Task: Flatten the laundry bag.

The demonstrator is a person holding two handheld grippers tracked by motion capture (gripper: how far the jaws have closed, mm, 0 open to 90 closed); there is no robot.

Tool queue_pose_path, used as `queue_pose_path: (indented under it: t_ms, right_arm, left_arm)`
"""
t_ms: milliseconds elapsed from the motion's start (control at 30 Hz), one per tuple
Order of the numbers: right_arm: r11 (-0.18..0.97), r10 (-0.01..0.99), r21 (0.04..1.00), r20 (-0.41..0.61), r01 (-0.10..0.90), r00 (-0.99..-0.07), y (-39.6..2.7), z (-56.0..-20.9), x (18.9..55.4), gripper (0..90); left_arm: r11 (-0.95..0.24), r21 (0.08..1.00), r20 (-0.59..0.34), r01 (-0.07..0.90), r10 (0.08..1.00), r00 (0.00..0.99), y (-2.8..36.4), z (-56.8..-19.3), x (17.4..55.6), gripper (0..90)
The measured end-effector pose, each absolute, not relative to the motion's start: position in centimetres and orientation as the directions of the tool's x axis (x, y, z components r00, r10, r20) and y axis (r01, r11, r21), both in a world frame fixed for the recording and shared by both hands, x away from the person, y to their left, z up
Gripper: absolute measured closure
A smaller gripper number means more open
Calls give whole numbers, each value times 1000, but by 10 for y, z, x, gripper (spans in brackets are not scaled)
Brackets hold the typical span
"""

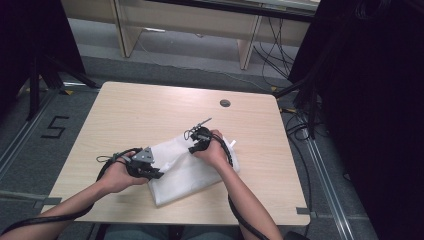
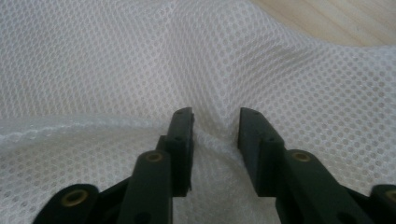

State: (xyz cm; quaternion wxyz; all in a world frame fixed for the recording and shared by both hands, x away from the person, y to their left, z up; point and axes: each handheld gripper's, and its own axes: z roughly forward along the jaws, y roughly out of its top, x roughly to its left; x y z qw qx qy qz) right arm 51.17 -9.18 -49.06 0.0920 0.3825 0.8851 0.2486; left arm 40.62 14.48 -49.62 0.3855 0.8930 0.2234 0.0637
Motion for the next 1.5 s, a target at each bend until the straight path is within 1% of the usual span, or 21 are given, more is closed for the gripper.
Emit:
queue_pose_path:
  t_ms: [100, 133, 233, 300, 333, 500, 533, 567, 700, 867, 900, 967, 1000, 1033, 1100, 1133, 1167, 1367, 1400, 1467, 1500]
  right_arm:
    - [594, 715, 503, 27, 628, -698, -91, -489, 510, 787]
    - [594, 715, 503, 27, 628, -698, -91, -489, 510, 787]
    - [603, 714, 489, 22, 631, -700, -87, -488, 508, 855]
    - [610, 710, 488, 13, 625, -704, -87, -488, 508, 863]
    - [607, 714, 483, 17, 631, -700, -87, -487, 506, 868]
    - [588, 718, 497, 44, 639, -695, -91, -482, 508, 833]
    - [582, 723, 499, 43, 642, -689, -93, -480, 508, 745]
    - [582, 724, 498, 42, 643, -688, -94, -481, 508, 705]
    - [563, 722, 523, 67, 640, -689, -97, -480, 509, 677]
    - [589, 698, 514, 63, 623, -713, -95, -480, 506, 745]
    - [613, 691, 491, 48, 619, -722, -94, -484, 504, 798]
    - [618, 691, 487, 39, 617, -722, -95, -487, 504, 813]
    - [620, 687, 491, 38, 613, -725, -95, -488, 504, 815]
    - [622, 685, 491, 37, 610, -727, -95, -488, 505, 812]
    - [619, 689, 490, 39, 614, -724, -95, -487, 505, 793]
    - [613, 690, 491, 49, 619, -723, -94, -485, 505, 754]
    - [614, 678, 511, 49, 602, -733, -93, -483, 506, 642]
    - [649, 652, 491, 34, 580, -758, -87, -489, 504, 653]
    - [647, 647, 497, 42, 578, -761, -87, -489, 504, 707]
    - [653, 641, 495, 40, 573, -766, -86, -489, 504, 722]
    - [665, 626, 496, 37, 558, -779, -86, -489, 504, 794]
  left_arm:
    - [-603, 715, -55, 354, 456, 888, 145, -496, 406, 833]
    - [-600, 713, -59, 362, 463, 884, 145, -496, 406, 833]
    - [-591, 713, -75, 378, 472, 879, 146, -497, 407, 832]
    - [-599, 714, -61, 363, 463, 884, 148, -496, 408, 832]
    - [-584, 713, -78, 388, 484, 872, 148, -496, 408, 832]
    - [-595, 717, -55, 364, 472, 880, 152, -493, 410, 836]
    - [-575, 720, -79, 388, 488, 869, 151, -493, 409, 836]
    - [-574, 722, -78, 387, 488, 870, 151, -493, 409, 836]
    - [-579, 717, -69, 387, 494, 867, 151, -494, 410, 836]
    - [-573, 715, -84, 402, 500, 862, 152, -495, 411, 836]
    - [-598, 707, -55, 378, 486, 872, 154, -493, 413, 836]
    - [-580, 717, -66, 387, 496, 866, 153, -493, 412, 836]
    - [-604, 705, -49, 371, 481, 876, 154, -492, 413, 836]
    - [-574, 722, -67, 386, 497, 865, 152, -493, 412, 837]
    - [-579, 721, -62, 382, 496, 866, 152, -493, 411, 839]
    - [-572, 722, -70, 390, 501, 863, 152, -494, 411, 839]
    - [-584, 717, -55, 382, 498, 865, 152, -494, 411, 839]
    - [-594, 709, -44, 381, 502, 864, 154, -493, 413, 839]
    - [-598, 707, -39, 377, 499, 866, 155, -492, 413, 839]
    - [-583, 715, -53, 386, 506, 861, 154, -493, 412, 839]
    - [-586, 713, -51, 385, 504, 862, 154, -493, 412, 839]
